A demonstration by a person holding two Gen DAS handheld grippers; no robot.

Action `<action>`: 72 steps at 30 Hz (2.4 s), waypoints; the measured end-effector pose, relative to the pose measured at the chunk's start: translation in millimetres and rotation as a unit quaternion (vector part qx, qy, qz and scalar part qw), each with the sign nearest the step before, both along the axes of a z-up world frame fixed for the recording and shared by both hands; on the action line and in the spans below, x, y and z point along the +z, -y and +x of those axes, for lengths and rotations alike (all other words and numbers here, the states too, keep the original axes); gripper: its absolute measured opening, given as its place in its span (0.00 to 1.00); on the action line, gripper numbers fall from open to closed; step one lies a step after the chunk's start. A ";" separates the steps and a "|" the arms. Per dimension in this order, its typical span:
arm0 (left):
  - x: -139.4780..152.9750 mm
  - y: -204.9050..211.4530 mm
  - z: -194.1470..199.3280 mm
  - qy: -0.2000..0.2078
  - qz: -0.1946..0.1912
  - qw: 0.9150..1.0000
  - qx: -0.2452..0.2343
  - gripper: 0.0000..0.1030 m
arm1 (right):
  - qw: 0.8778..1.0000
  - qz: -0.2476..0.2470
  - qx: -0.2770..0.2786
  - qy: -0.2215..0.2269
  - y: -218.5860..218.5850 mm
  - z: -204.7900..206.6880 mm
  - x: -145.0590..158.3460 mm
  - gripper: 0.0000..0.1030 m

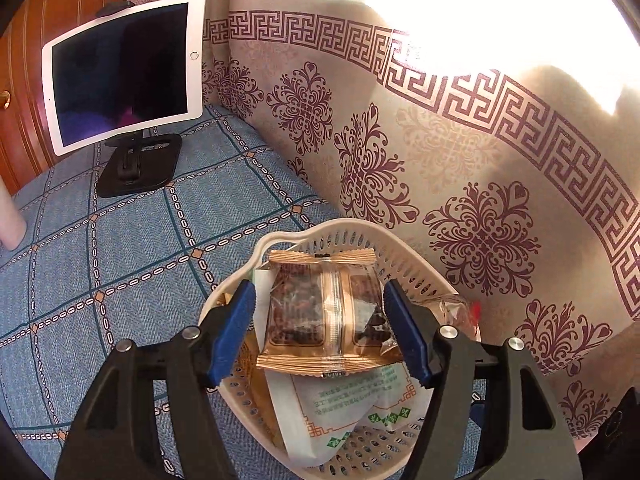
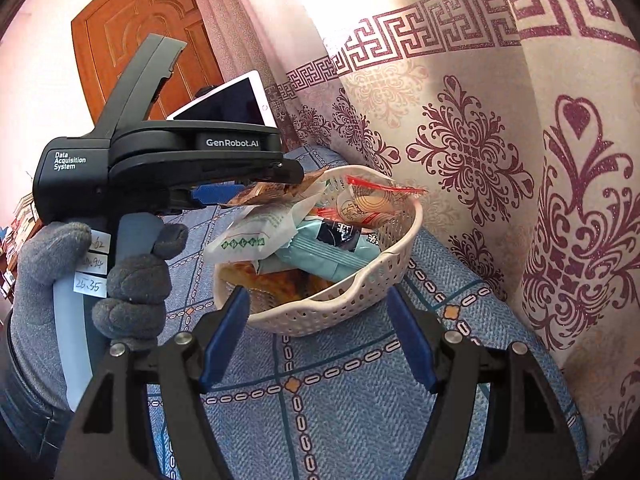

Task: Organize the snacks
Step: 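Carry the brown cookie packet with the left gripper into the basket and release, then move the right gripper to the clear orange cake packet and grasp it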

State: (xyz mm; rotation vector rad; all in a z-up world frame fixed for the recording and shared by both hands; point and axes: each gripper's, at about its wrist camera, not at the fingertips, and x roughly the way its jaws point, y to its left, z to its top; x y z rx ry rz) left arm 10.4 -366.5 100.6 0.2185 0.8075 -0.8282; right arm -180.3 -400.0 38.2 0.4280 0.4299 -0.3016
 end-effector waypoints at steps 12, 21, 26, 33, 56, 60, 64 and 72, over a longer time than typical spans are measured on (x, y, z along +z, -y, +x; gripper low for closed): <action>24.4 -37.4 -5.0 0.031 -0.019 0.999 0.027 0.78 | 1.000 -0.003 0.010 0.001 -12.5 -0.8 3.6 0.70; 38.0 -100.6 -3.5 0.041 -0.041 0.995 0.082 0.82 | 1.000 -0.005 0.030 0.000 -32.0 2.9 4.5 0.71; 39.0 -142.8 -6.1 0.070 -0.022 0.989 0.131 0.82 | 0.998 -0.005 0.056 -0.003 -48.7 6.9 5.0 0.71; 18.4 -193.8 -12.5 0.082 0.027 0.981 0.172 0.82 | 0.996 -0.014 0.091 -0.018 -73.0 13.1 4.0 0.71; -11.8 -302.9 -8.9 0.045 0.011 0.969 0.243 0.82 | 0.953 -0.012 0.289 -0.091 -187.5 63.4 -18.6 0.71; -13.8 -317.4 -9.4 0.049 0.009 0.967 0.252 0.82 | 0.943 -0.003 0.317 -0.103 -204.7 81.2 -22.4 0.71; -17.3 -331.9 -8.7 0.045 0.006 0.964 0.261 0.82 | 0.934 -0.001 0.338 -0.117 -216.5 100.3 -28.9 0.70; -25.4 -356.0 -1.6 0.032 -0.005 0.960 0.279 0.82 | 0.921 -0.026 0.357 -0.154 -232.6 119.5 -38.0 0.56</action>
